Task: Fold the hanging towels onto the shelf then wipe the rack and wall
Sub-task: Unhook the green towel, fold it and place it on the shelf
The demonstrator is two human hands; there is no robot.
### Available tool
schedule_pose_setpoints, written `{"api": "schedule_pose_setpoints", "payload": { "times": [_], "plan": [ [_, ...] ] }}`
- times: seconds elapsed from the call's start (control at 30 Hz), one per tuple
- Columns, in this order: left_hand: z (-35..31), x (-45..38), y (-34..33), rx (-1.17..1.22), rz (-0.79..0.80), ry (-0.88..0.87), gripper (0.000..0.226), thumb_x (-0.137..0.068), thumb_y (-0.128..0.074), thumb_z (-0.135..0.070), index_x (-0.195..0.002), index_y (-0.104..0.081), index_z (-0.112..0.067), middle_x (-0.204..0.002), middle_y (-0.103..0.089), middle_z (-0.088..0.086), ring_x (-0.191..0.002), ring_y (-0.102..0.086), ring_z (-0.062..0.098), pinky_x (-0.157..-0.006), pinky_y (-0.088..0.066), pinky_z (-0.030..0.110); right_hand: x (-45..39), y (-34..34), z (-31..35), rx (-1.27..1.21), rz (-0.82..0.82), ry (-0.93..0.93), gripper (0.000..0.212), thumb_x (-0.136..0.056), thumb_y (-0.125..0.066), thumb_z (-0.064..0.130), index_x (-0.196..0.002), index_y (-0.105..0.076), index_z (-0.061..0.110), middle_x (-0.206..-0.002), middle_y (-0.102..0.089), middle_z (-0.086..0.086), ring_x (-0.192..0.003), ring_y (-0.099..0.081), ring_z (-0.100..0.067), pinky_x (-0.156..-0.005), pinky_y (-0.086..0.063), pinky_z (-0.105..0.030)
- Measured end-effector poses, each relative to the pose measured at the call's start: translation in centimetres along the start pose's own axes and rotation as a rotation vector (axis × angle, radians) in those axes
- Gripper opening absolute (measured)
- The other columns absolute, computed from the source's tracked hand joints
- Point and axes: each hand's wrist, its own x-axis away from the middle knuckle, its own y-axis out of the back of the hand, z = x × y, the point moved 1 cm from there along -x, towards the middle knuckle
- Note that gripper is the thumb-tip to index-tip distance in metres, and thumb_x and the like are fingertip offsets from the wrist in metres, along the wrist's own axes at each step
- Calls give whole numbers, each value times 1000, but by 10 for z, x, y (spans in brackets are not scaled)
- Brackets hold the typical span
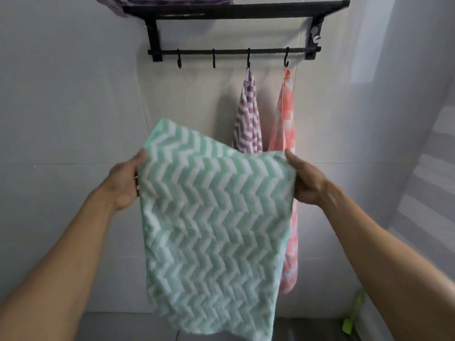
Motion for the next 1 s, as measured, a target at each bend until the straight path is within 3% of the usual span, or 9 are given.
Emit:
{"api": "schedule_pose_setpoints", "payload": {
  "times": [0.1,0.2,0.27,0.33,0.47,0.6,0.77,0.87,1.0],
  "plan": [
    [40,26,2,-236,62,115,49,-71,-79,-32,-107,-71,0,-109,-75,16,-85,-73,26,-72,-58,34,18,12,-26,158,119,-121,61,-81,-79,40,-130,-64,8,-126,-71,-13,-114,-69,-32,-102,-52,-52],
    [63,30,1,-140,-39,140,34,-86,-73,-26,-103,-70,4,-111,-72,22,-81,-71,28,-72,-55,34,16,26,-49,166,52,-152,95,-45,-100,43,-123,-67,2,-122,-72,-15,-107,-72,-32,-89,-60,-46],
    [53,23,0,17,-14,123,39,-90,-68,-29,-111,-69,5,-112,-73,20,-95,-71,32,-82,-57,39,11,27,-44,19,-18,-122,75,-64,-88,49,-120,-70,4,-124,-71,-15,-111,-69,-31,-96,-55,-45],
    [42,24,-3,42,73,91,45,-83,-72,-28,-116,-67,3,-113,-73,19,-99,-71,31,-80,-61,40,13,22,-42,80,14,-149,56,-80,-75,42,-122,-69,5,-123,-71,-15,-114,-68,-33,-104,-50,-50],
    [48,27,0,-73,-45,112,35,-82,-76,-11,-111,-68,6,-110,-72,22,-85,-73,29,-71,-62,36,16,17,-48,155,-51,-156,50,-74,-83,17,-115,-67,-8,-117,-72,-23,-101,-73,-37,-93,-57,-52],
    [39,19,3,13,-152,118,46,-78,-80,-11,-116,-64,10,-113,-71,22,-98,-70,32,-93,-55,46,17,11,-36,210,-98,-139,45,-72,-84,21,-107,-71,-4,-108,-76,-16,-94,-74,-31,-75,-60,-38],
    [24,17,4,74,-302,23,82,-74,-84,-11,-142,-42,6,-131,-59,22,-101,-67,29,-94,-54,46,13,0,-17,194,-213,-87,19,-90,-74,14,-97,-68,-2,-103,-73,-14,-92,-71,-29,-72,-59,-38],
    [27,24,3,-68,-236,-19,79,-83,-78,-9,-148,-35,-13,-130,-52,19,-95,-64,28,-76,-55,40,7,-4,-15,197,-250,-57,18,-92,-72,17,-98,-68,1,-105,-73,-15,-92,-71,-29,-73,-60,-37],
    [37,24,1,-43,-344,-6,66,-80,-80,-4,-138,-49,-10,-128,-60,23,-95,-67,31,-86,-55,44,2,-2,-16,179,-335,13,18,-87,-78,16,-96,-65,7,-101,-70,-13,-90,-69,-26,-71,-59,-38]
  ]
}}
